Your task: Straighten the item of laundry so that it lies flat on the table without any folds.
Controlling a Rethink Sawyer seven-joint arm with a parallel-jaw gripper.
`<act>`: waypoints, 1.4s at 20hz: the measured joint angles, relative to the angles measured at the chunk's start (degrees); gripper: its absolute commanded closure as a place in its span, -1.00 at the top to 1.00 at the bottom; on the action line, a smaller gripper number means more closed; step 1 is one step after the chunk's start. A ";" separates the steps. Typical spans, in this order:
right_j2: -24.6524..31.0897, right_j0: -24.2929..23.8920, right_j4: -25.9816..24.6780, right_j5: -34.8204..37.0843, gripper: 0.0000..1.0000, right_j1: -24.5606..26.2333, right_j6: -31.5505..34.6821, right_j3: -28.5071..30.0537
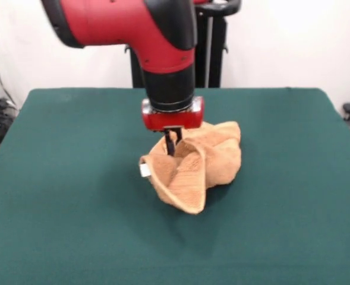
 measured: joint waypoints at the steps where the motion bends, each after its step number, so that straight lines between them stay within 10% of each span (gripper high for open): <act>1: 0.55 -0.81 -0.09 0.47 -1.00 0.18 0.00 -0.33; 14: 4.30 -4.02 -0.58 7.01 -1.00 3.54 -0.01 -4.35; 28: 3.80 5.61 3.42 10.36 -1.00 3.21 -0.01 -5.28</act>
